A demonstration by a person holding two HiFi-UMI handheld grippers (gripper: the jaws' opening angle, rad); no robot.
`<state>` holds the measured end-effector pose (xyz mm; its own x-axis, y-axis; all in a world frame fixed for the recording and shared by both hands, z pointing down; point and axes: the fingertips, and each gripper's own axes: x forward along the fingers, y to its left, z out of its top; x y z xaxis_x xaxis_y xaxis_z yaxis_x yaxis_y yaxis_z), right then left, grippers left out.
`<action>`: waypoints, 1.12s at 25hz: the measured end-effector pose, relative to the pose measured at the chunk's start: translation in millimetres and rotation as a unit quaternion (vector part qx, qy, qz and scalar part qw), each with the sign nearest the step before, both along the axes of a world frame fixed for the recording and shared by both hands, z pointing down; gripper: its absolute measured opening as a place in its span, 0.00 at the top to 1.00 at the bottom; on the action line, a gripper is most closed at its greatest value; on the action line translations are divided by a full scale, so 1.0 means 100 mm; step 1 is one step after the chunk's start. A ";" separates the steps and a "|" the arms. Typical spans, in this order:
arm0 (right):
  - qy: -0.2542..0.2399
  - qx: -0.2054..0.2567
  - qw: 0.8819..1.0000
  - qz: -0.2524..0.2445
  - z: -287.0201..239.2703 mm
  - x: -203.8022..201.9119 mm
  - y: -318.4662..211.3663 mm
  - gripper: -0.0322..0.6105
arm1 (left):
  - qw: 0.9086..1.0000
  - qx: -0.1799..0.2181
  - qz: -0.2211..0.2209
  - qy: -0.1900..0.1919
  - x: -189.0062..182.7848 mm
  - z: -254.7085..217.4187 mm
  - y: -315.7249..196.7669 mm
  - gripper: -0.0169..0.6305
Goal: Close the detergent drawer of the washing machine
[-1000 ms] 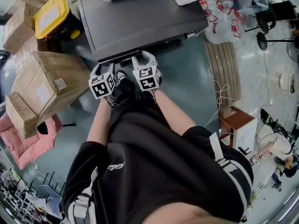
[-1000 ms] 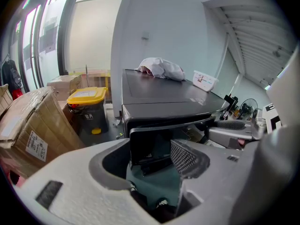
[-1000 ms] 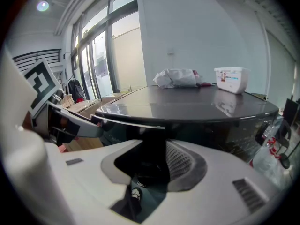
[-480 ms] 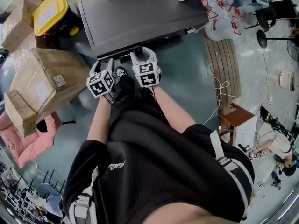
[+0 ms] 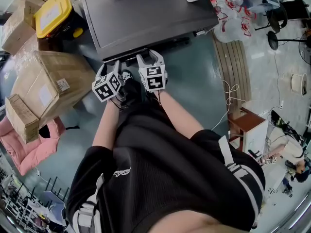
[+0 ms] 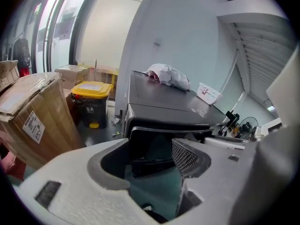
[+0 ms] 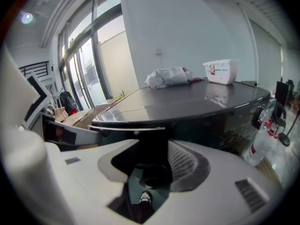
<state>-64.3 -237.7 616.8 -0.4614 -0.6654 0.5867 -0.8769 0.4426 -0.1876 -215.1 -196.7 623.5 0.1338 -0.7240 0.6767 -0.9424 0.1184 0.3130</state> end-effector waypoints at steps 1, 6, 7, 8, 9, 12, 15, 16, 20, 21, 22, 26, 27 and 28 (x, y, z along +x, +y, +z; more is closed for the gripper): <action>0.000 0.000 1.000 0.002 0.00 0.00 0.00 0.66 | 1.000 -0.002 -0.005 -0.001 0.00 0.00 0.00 0.53; -0.006 -0.009 1.000 0.022 0.01 0.00 0.02 0.67 | 0.999 -0.014 -0.032 0.006 0.01 -0.01 0.02 0.53; -0.006 -0.008 1.000 0.024 0.00 0.00 0.01 0.68 | 0.999 -0.015 -0.034 0.008 0.01 -0.01 0.02 0.53; -0.007 -0.007 1.000 0.026 -0.01 -0.01 0.00 0.68 | 0.999 -0.015 -0.034 0.009 0.01 -0.02 0.01 0.53; -0.007 -0.007 1.000 0.026 -0.02 -0.01 0.00 0.68 | 0.999 -0.015 -0.035 0.008 0.01 -0.02 0.01 0.53; -0.004 -0.011 1.000 0.023 -0.01 -0.01 0.02 0.68 | 0.999 -0.014 -0.035 0.005 0.00 -0.03 0.01 0.53; -0.001 -0.014 1.000 0.024 0.01 -0.01 0.02 0.68 | 0.999 -0.019 -0.036 0.005 0.00 -0.02 0.03 0.53; -0.001 -0.014 1.000 0.025 0.01 -0.01 0.02 0.68 | 0.999 -0.020 -0.035 0.006 -0.01 -0.02 0.03 0.53; 0.000 -0.013 1.000 0.026 0.00 -0.01 0.02 0.68 | 0.999 -0.022 -0.034 0.008 0.00 -0.01 0.02 0.53; 0.000 -0.014 1.000 0.025 0.00 -0.01 0.02 0.68 | 0.999 -0.022 -0.034 0.008 0.00 -0.01 0.02 0.53; -0.001 -0.014 1.000 0.025 0.00 -0.01 0.02 0.68 | 0.999 -0.023 -0.034 0.008 0.00 0.00 0.02 0.53; -0.002 -0.013 1.000 0.023 -0.02 -0.02 0.00 0.68 | 0.999 -0.020 -0.033 0.007 0.00 -0.01 0.01 0.53; -0.002 -0.014 1.000 0.022 -0.02 -0.02 0.00 0.68 | 0.999 -0.018 -0.033 0.007 0.00 -0.03 0.01 0.53; 0.000 -0.015 1.000 0.021 -0.02 -0.02 0.00 0.68 | 0.999 -0.016 -0.033 0.007 0.00 -0.04 0.00 0.53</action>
<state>-66.6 -237.6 614.8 -0.4343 -0.6662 0.6063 -0.8942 0.4000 -0.2010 -215.3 -196.8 619.8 0.0965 -0.7092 0.6984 -0.9275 0.1905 0.3216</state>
